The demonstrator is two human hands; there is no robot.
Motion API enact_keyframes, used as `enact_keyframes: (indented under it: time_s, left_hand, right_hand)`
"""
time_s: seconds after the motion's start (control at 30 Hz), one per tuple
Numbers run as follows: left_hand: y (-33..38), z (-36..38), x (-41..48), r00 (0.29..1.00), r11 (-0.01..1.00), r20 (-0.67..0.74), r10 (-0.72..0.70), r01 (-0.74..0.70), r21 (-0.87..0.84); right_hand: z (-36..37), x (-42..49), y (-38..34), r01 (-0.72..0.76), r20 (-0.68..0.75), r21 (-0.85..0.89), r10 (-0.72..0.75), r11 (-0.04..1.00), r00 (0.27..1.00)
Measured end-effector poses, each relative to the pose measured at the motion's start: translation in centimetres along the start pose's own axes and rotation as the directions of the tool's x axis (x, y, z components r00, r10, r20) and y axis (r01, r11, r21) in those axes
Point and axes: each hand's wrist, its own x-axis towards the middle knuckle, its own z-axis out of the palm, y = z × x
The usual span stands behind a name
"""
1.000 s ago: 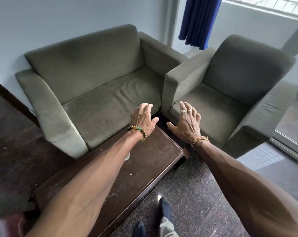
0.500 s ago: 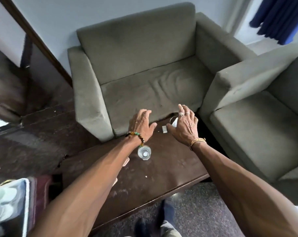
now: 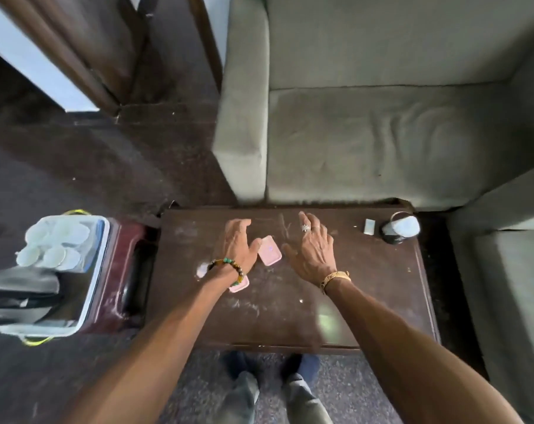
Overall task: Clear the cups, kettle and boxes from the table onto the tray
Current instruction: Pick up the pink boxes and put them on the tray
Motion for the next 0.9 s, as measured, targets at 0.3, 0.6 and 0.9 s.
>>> enact_keyframes:
  time_s: [0.3, 0.6, 0.9]
  left_hand:
    - [-11.7, 4.8, -1.7, 0.936, 0.934, 0.090, -0.341, 0.348, -0.079]
    - [-18.3, 11.9, -1.0, 0.826, 0.793, 0.239, -0.510, 0.560, -0.241]
    - [-19.9, 15.2, 0.4, 0.751, 0.585, 0.343, -0.564, 0.657, -0.475]
  right_hand:
    - [11.6, 1.0, -4.2, -0.021, 0.313, 0.109, -0.014, 0.994, 0.949]
    - [20.8, 3.1, -4.7, -0.148, 0.443, 0.043, 0.114, 0.988, 0.889]
    - [24.8, 4.2, -5.2, -0.250, 0.412, 0.052, 0.208, 0.967, 0.887]
